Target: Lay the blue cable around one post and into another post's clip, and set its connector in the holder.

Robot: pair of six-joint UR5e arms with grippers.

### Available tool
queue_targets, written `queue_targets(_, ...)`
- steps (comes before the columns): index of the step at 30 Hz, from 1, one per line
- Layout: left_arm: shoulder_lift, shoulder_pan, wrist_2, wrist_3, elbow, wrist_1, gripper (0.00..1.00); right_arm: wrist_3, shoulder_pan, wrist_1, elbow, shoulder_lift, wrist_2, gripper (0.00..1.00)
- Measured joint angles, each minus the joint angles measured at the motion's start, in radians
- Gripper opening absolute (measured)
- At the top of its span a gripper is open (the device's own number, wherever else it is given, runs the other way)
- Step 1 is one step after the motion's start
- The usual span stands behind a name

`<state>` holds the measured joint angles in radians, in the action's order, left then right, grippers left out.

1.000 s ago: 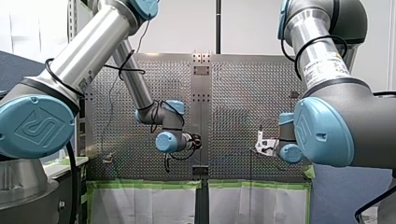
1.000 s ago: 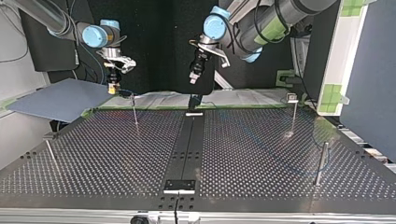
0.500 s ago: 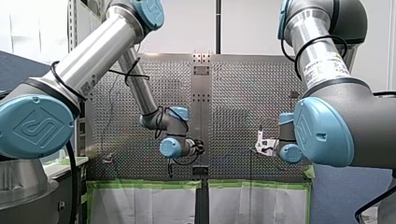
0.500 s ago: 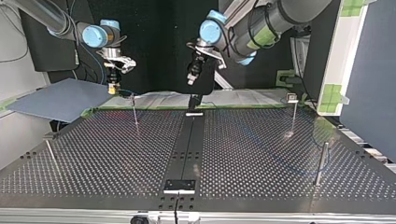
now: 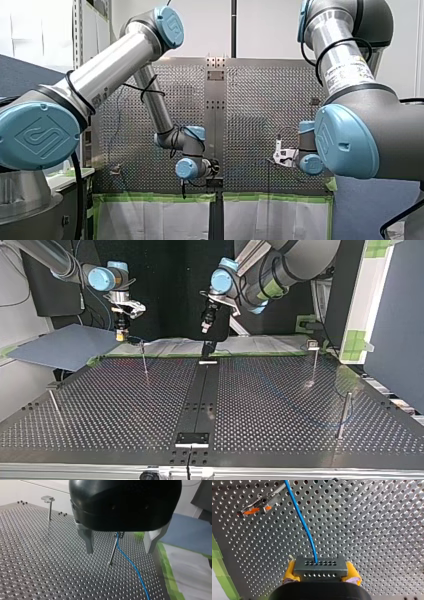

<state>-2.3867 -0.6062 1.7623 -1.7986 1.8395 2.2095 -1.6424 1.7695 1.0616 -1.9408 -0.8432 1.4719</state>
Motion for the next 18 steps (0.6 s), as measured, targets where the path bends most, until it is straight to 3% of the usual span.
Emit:
queue_targets(7,-0.059,-0.002,0.049,0.009,-0.073,-0.026,1.00,0.001,0.000,0.000,0.000,0.000,-0.003,0.00)
queue_targets(18,-0.076,0.002,0.046,0.008,-0.101,-0.022,1.00,-0.002,0.002,0.002,0.001,0.000,-0.004,0.00)
